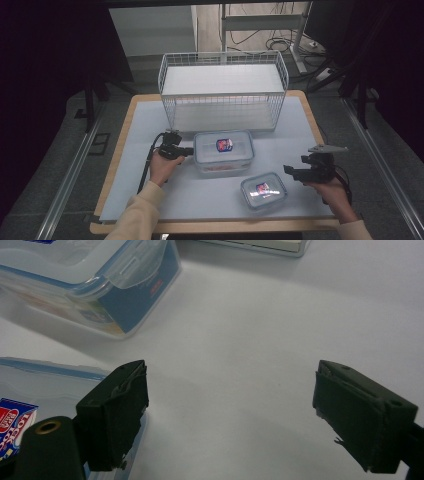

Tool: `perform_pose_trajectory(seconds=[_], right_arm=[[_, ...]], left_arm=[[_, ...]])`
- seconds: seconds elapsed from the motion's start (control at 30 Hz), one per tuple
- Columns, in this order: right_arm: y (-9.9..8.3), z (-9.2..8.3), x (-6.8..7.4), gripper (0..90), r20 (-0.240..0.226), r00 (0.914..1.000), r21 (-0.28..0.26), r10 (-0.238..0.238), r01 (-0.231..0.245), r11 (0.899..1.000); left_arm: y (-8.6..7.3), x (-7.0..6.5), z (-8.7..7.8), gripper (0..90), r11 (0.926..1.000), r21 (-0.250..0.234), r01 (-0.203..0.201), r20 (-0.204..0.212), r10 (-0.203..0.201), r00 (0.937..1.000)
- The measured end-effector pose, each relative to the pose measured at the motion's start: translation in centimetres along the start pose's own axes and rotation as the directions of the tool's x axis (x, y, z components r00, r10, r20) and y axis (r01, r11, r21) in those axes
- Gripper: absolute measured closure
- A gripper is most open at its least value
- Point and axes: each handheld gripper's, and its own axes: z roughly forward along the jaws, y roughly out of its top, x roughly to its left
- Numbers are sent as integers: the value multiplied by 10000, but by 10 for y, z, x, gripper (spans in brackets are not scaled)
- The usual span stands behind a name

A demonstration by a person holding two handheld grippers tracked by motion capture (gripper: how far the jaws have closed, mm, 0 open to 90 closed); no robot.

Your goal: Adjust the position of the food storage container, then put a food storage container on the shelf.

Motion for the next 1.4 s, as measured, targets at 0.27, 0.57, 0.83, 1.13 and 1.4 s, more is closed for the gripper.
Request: perform_pose_trajectory(seconds=[0.27, 0.57, 0.83, 1.13, 1.4], right_arm=[[0, 0, 1, 141, -107, 9998, -92, 142, -143, 9999], [3, -3, 3, 141, -498, 9985, -502, 223, -248, 9984], [10, -6, 4, 142, -799, 9968, -847, 82, -150, 9963], [14, 1, 10, 142, -1069, 9943, -713, -44, -33, 9974], [23, 4, 17, 144, -1480, 9887, -788, -253, 137, 9968]], left_arm=[[5, -3, 5, 897, 9999, 58, -103, 98, 103, 9999], [-9, 2, -26, 896, 9984, -557, 105, 266, -91, 9996], [-21, 2, -46, 888, 9968, -803, -20, 330, 46, 9994], [-26, -5, -53, 638, 9942, -1078, 42, 306, -9, 9995], [-22, -6, -63, 278, 9864, -1554, 529, 761, -414, 9962]])
